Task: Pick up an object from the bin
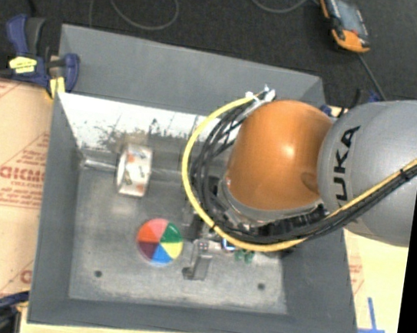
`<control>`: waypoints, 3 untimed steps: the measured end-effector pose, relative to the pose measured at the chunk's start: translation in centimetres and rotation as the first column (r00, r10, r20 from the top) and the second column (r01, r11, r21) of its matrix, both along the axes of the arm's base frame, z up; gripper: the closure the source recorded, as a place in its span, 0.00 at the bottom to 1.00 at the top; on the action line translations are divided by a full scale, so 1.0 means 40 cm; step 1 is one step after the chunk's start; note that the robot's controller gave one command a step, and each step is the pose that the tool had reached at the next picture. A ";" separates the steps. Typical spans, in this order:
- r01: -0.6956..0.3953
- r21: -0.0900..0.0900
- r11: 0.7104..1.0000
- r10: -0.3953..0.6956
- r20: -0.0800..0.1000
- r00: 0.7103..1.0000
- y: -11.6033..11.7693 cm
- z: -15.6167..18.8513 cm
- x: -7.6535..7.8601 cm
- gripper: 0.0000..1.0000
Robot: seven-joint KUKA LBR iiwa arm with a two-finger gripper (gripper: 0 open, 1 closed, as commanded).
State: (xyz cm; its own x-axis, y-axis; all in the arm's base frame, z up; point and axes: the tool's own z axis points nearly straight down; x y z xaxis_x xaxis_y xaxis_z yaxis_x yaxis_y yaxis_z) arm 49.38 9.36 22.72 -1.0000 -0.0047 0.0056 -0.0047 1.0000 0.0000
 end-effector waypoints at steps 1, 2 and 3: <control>0.004 0.001 1.000 -0.004 0.008 1.000 -0.001 0.011 0.004 0.00; -0.086 0.000 0.996 0.086 0.013 0.996 -0.007 -0.156 0.073 0.00; -0.079 0.000 0.997 0.079 0.013 0.997 -0.013 -0.162 0.162 0.00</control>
Offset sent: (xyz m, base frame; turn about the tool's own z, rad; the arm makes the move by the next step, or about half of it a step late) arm 0.0614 -0.0052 -0.1572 -0.2050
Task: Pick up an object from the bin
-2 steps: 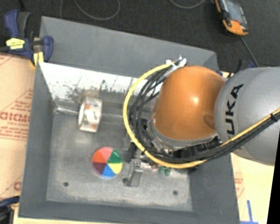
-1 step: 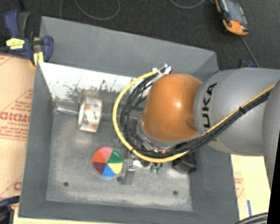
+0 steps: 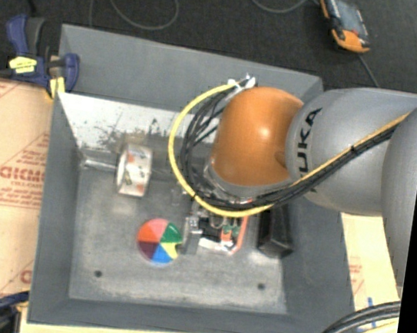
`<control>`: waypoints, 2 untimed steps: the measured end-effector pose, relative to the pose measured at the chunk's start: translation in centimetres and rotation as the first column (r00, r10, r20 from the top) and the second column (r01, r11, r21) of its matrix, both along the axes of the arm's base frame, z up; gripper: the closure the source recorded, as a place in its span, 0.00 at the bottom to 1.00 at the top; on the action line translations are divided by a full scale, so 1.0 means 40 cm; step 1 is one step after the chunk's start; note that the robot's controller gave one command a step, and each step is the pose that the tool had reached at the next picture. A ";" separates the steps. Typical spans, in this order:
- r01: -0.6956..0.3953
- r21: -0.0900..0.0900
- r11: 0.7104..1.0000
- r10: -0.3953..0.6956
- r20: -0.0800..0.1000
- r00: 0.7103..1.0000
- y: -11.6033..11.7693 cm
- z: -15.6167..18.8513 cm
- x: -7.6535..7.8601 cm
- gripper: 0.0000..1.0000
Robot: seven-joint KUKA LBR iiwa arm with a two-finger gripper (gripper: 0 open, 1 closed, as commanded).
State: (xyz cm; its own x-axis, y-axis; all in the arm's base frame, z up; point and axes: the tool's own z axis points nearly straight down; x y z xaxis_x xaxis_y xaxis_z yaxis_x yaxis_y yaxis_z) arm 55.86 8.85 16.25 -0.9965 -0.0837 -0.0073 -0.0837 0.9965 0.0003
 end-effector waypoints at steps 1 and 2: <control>-0.056 -0.002 0.998 0.056 -0.005 0.998 0.020 -0.045 0.013 0.00; -0.077 0.000 0.997 0.077 -0.006 0.997 0.018 -0.236 0.024 0.00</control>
Offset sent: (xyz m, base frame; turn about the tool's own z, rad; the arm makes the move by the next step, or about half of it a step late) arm 0.0090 0.0077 -0.0925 -0.0803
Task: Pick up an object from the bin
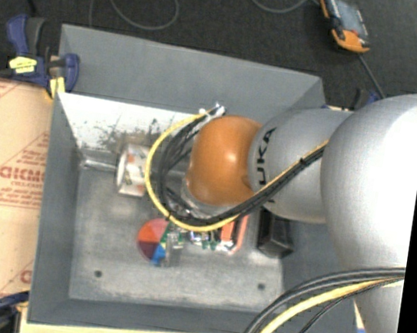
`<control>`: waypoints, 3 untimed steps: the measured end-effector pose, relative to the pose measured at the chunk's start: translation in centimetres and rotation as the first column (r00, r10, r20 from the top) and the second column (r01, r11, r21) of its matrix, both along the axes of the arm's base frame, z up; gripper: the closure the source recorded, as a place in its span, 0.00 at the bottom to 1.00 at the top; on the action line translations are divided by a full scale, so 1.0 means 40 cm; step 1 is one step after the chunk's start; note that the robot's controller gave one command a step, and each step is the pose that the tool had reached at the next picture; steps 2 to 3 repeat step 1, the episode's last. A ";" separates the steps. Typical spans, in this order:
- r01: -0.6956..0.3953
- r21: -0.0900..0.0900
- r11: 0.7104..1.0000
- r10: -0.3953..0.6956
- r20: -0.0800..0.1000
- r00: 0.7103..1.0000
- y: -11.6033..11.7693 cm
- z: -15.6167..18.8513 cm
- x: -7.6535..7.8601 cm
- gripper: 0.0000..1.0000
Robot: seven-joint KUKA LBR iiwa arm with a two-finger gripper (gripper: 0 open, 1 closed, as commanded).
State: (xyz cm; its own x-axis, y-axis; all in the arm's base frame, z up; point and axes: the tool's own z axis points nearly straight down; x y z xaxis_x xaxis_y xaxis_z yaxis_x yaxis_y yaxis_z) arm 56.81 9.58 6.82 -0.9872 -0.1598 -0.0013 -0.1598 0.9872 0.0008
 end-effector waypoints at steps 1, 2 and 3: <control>0.034 0.000 0.999 -0.034 0.001 0.999 -0.033 0.006 -0.033 1.00; 0.034 0.000 0.999 -0.034 0.001 0.999 -0.033 0.006 -0.033 1.00; 0.034 0.000 0.999 -0.034 0.001 0.999 -0.033 0.006 -0.033 1.00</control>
Offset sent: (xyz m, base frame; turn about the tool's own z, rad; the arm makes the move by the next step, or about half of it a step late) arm 0.0000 0.0000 0.0000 0.0000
